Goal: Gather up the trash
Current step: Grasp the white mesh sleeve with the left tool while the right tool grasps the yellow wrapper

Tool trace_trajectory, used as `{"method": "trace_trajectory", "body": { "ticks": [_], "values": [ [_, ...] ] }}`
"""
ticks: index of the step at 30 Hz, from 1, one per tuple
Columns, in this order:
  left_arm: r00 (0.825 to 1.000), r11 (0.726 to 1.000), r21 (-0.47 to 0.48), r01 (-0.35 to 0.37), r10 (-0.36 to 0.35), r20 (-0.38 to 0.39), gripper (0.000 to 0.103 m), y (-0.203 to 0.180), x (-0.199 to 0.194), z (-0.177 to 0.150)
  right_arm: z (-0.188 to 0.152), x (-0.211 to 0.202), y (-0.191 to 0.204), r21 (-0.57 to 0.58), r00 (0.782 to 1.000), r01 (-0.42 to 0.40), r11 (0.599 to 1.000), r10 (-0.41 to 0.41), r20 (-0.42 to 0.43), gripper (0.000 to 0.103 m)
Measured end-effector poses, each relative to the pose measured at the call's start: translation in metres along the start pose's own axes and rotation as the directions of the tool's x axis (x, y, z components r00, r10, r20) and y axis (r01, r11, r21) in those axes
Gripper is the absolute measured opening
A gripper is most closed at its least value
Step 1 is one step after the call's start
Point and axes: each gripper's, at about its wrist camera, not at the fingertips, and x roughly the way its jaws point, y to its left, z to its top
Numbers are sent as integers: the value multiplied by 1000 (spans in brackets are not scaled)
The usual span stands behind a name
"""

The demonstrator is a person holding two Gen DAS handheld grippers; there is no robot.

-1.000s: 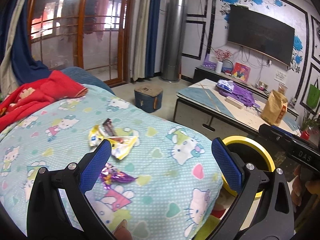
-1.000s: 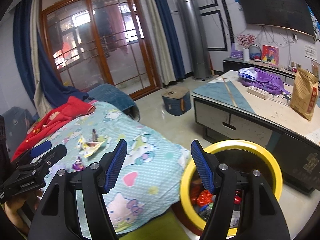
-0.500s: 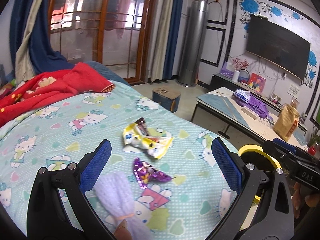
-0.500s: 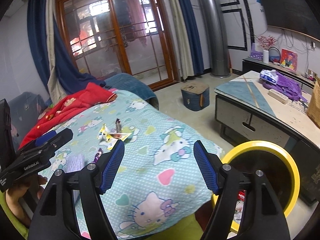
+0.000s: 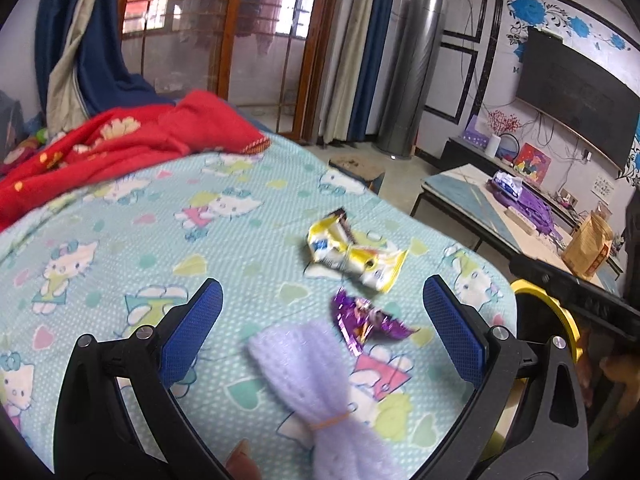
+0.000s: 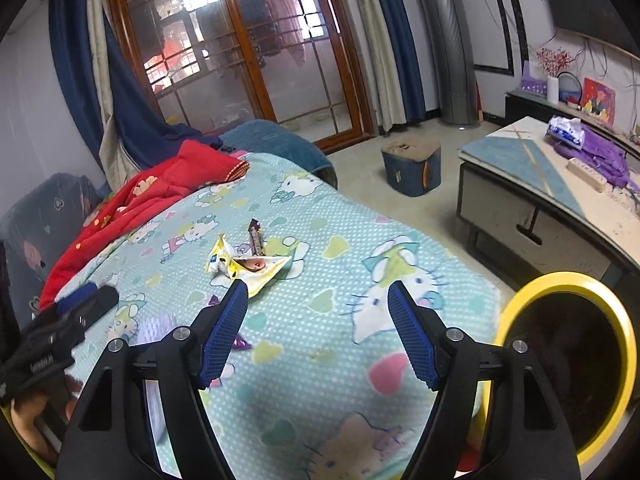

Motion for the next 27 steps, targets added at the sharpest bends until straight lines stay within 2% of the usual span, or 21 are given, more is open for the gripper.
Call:
{"method": "trace_trajectory", "body": {
  "ticks": [4,6,11,23,27],
  "values": [
    [999,1000,-22,16,-17,-44,92,13,7,-8,6,25,9,2,999,-15,1000,15,-39,69],
    [997,998,-42,35,-38,-74,84,19,11,-14,8,37,13,-4,998,-14,1000,14,-55,65],
    [987,994,-77,72,-83,-141,73,28,20,-30,12,71,24,-1,993,-30,1000,30,-112,55],
    [962,986,-119,118,-143,-233,64,23,39,-51,17,133,28,71,976,-27,997,42,-214,41],
    [955,986,-118,117,-144,-259,60,19,45,-57,13,147,25,125,964,-58,990,88,-249,31]
  ]
}}
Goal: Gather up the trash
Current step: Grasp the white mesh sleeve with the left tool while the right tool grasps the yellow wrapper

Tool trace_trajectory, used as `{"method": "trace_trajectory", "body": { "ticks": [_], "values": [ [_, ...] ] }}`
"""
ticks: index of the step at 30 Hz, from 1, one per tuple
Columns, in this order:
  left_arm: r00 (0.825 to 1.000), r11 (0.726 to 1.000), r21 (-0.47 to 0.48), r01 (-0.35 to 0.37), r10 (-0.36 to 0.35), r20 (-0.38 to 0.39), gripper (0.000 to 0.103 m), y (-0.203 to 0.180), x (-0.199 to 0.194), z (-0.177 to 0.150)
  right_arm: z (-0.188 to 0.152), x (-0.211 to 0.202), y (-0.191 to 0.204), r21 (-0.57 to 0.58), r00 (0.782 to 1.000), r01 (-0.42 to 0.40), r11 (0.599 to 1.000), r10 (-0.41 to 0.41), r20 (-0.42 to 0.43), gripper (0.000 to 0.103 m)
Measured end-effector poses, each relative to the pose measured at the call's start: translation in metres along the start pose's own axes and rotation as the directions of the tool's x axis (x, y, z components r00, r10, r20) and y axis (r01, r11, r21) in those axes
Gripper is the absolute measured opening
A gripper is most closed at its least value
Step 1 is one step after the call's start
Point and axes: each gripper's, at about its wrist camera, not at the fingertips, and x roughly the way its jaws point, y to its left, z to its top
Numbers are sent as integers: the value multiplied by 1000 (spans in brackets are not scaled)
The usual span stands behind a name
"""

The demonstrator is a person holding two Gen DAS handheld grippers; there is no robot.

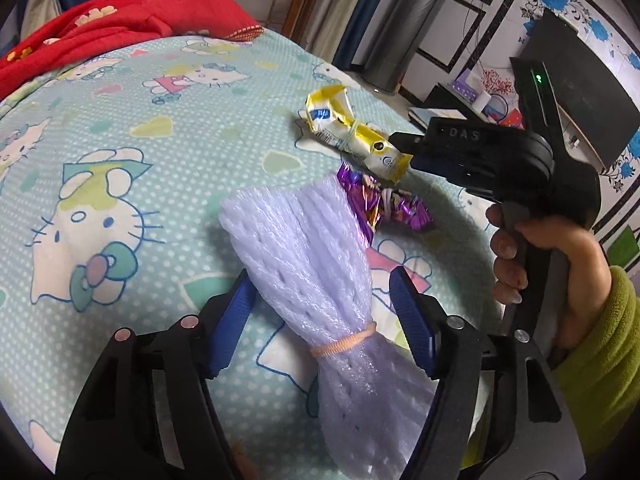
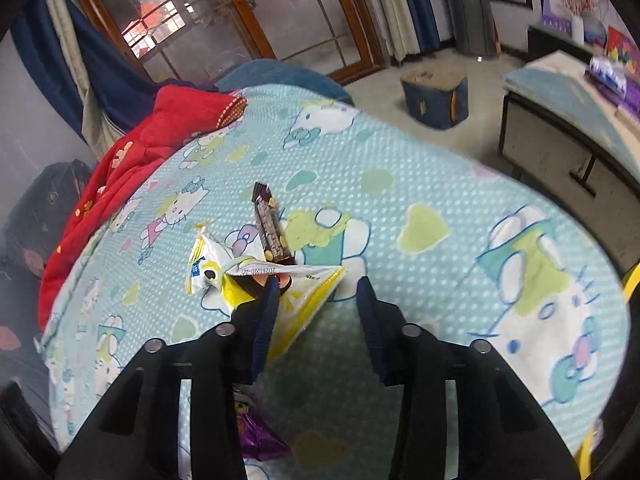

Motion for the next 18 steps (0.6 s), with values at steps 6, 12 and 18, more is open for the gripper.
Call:
{"method": "trace_trajectory", "body": {
  "ticks": [6,12,18],
  "values": [
    [1000,1000,-20,-11,11,-5,43,5,1,2,-8,-1,-2,17,998,-64,998,64,11,17],
    [1000,1000,-24,-13,12,-5,33,5,0,1,-17,-19,7,-45,996,-54,998,57,61,8],
    [1000,1000,-21,7,-7,16,22,5,-6,1,-25,-41,20,-109,990,-44,993,58,128,5]
  ]
}}
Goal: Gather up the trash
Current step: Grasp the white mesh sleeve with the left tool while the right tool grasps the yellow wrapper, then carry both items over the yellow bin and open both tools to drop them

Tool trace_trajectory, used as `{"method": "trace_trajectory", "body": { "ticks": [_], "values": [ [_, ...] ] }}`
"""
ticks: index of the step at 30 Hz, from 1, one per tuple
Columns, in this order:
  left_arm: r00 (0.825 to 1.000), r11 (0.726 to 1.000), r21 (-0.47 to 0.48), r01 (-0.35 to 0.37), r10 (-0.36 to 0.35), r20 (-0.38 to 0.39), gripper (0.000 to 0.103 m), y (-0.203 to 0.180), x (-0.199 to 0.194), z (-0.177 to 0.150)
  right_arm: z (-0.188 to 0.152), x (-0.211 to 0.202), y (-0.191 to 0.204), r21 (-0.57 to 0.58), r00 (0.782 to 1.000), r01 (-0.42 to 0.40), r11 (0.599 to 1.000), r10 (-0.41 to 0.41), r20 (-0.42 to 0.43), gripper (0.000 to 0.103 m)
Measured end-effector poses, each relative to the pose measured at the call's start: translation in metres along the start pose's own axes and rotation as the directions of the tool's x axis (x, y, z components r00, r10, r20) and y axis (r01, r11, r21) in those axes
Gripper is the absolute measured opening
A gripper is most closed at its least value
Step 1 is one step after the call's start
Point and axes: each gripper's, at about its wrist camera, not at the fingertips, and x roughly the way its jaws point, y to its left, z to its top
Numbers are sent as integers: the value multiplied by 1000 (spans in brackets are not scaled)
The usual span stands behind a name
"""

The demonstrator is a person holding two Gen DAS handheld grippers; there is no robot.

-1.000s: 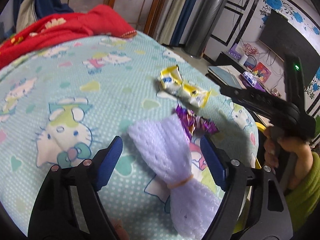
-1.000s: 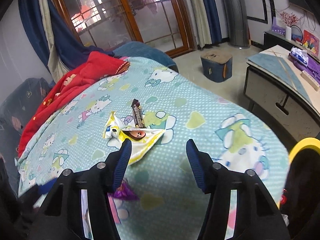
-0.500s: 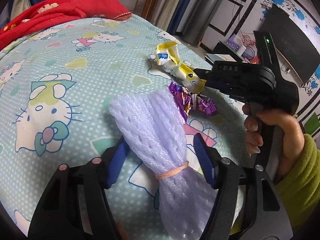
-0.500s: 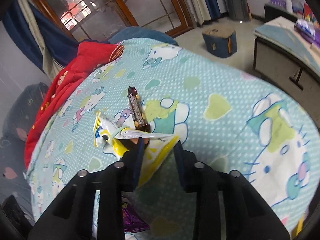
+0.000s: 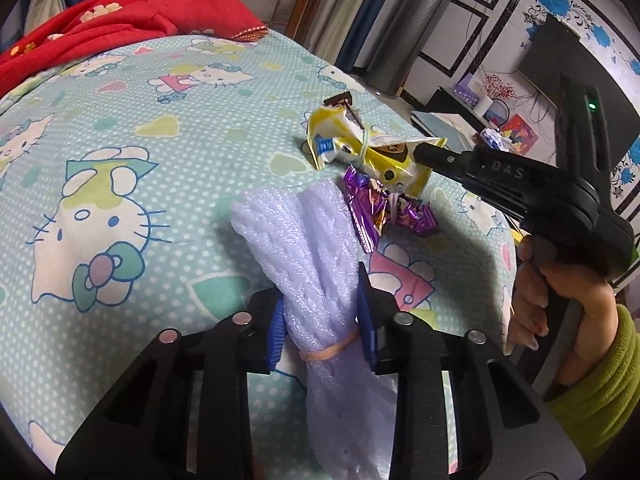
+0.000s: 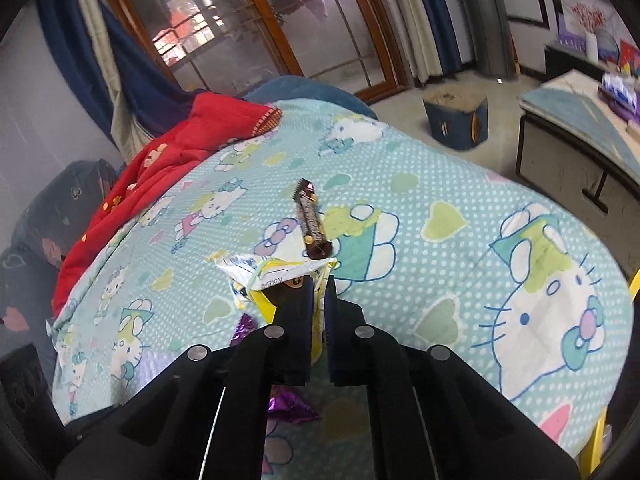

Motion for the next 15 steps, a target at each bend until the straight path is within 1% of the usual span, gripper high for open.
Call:
{"method": "trace_trajectory", "body": {
  "ticks": [3,4,7,11,15],
  "values": [
    [999,1000,6,5,-6,43,21,-1,-11,3,2,-15,1,-6,999,-1,1000,2,46,5],
    [998,1000,14,5,-6,68,21,-3,-17,5,3,-21,1,-7,998,-1,1000,1,64,5],
    [993,999,33,22,-26,115,21,-9,-32,10,6,-41,-3,-10,993,9,1000,-8,121,5],
    [987,998,49,42,-49,155,21,-20,-44,17,7,-62,-8,-19,987,30,999,-27,160,5],
    [981,995,75,62,-75,180,21,-37,-50,22,2,-81,-20,-5,983,43,999,-42,179,5]
  ]
}}
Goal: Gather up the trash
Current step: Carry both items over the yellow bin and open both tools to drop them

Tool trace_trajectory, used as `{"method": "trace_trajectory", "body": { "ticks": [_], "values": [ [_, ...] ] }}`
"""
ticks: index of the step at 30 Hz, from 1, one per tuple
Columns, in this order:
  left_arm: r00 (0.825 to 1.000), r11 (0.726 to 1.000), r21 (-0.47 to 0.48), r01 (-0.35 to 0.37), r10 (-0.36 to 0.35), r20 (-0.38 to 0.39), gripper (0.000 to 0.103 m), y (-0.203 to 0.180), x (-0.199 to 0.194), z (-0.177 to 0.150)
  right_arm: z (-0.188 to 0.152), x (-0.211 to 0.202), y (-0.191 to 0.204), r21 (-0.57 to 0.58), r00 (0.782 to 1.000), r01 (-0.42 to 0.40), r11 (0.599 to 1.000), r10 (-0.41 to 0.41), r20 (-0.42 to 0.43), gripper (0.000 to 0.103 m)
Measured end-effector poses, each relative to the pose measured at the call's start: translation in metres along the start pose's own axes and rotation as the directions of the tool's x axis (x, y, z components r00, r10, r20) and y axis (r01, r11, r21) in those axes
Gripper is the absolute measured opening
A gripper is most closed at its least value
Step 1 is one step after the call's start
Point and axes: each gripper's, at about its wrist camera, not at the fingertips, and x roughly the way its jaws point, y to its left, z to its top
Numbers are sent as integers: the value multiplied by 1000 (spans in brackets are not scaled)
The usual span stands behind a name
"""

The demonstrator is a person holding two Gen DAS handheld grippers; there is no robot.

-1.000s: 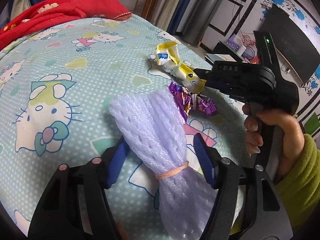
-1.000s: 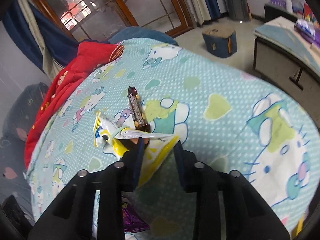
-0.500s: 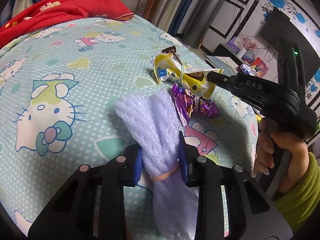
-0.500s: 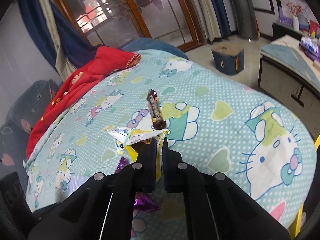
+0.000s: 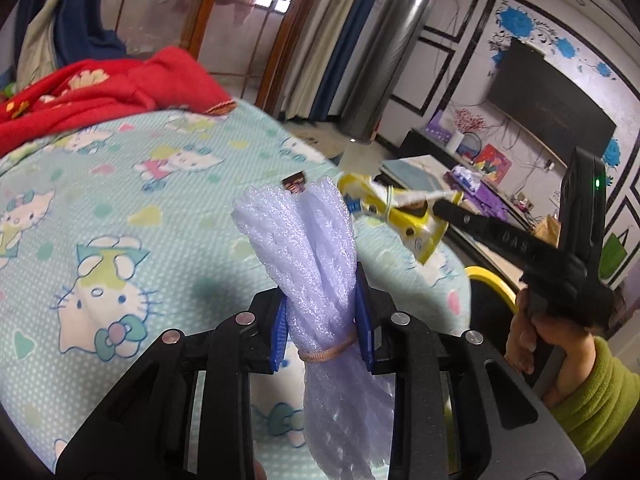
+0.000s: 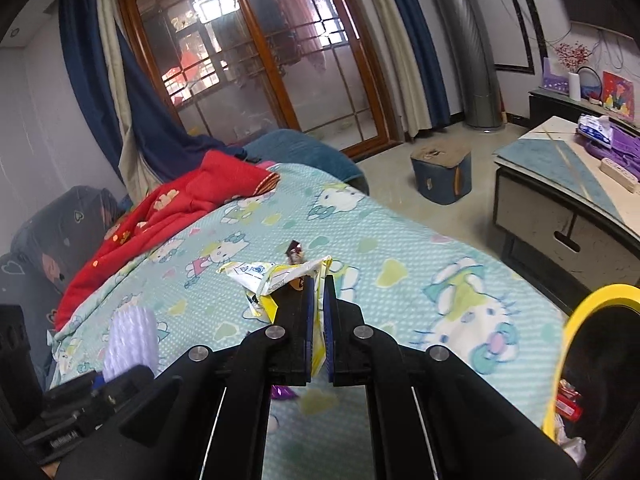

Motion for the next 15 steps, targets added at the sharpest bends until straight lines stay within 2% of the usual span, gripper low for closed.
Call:
{"method": "trace_trajectory", "body": {
  "ticks": [15],
  "values": [
    [994,990,88,109,-110,8,21,-67,17,9,-5,-76,-51,41,993,93,995,-96,76,5]
  ]
}}
